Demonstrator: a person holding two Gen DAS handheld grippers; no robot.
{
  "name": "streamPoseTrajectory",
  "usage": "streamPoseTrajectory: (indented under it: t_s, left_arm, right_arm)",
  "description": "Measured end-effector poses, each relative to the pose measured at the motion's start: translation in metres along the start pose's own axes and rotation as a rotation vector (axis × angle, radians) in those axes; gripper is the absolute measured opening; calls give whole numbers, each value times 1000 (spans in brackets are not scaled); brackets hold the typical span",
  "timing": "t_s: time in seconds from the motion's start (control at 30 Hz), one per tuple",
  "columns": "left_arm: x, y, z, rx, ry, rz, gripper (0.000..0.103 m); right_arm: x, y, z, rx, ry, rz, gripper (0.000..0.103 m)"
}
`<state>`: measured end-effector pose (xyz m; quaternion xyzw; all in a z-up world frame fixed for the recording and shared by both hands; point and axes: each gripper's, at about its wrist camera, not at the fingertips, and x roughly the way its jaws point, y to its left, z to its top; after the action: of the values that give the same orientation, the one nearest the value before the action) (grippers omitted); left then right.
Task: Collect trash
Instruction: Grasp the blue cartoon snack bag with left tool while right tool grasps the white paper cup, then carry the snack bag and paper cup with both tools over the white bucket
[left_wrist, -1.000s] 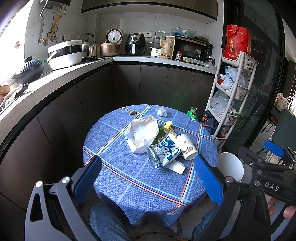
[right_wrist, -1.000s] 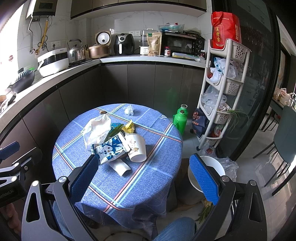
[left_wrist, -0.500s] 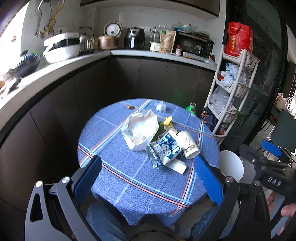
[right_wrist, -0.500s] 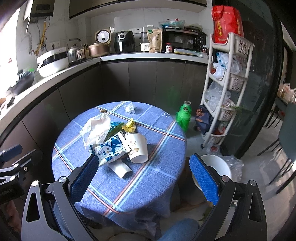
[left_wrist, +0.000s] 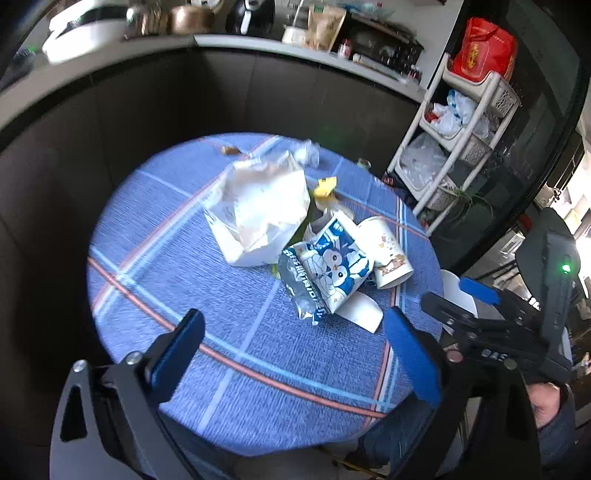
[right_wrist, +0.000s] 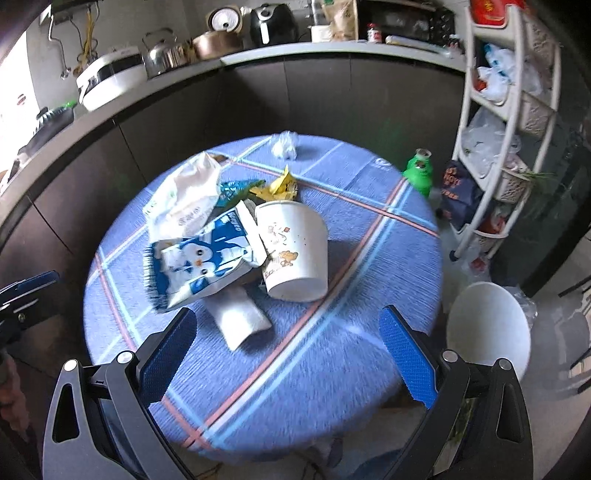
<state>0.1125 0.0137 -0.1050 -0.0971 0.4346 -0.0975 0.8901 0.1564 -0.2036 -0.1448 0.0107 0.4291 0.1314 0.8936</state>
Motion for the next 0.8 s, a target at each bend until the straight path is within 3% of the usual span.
streamPoseTrajectory:
  t_s: [0.13, 0.17, 0.23, 0.37, 0.43, 0.47, 0.5, 0.53, 0.67, 0.8]
  left_arm:
    - [38, 9, 9, -66, 90, -88, 77]
    - [47, 10, 12, -75, 110, -98, 75]
    - [60, 8, 16, -71, 129, -120, 73]
    - [85, 3, 23, -82, 165, -152, 69]
    - [98, 2, 26, -95, 199, -173, 42]
    - [105, 2, 27, -100, 218, -183, 34]
    - [109, 2, 26, -104, 226, -190, 15]
    - [114, 2, 25, -114, 239, -197, 7]
    - [105, -3, 24, -126, 218, -197, 4]
    - [70, -14, 27, -84, 161, -179, 4]
  right_arm:
    - [32, 3, 8, -70, 28, -22, 88]
    - [37, 3, 10, -82, 29, -20, 88]
    - [46, 3, 14, -105, 35, -23, 78]
    - [57, 3, 18, -137, 44, -19, 76]
    - [61, 2, 19, -140, 53, -13, 55]
    - [59, 2, 19, -143, 49, -13, 55]
    - [58, 2, 18, -147, 47, -12, 54]
    - [56, 1, 17, -154, 42, -18, 54]
    - [44, -8, 13, -126, 21, -27, 53]
    - [24, -21, 12, -75, -14, -29, 53]
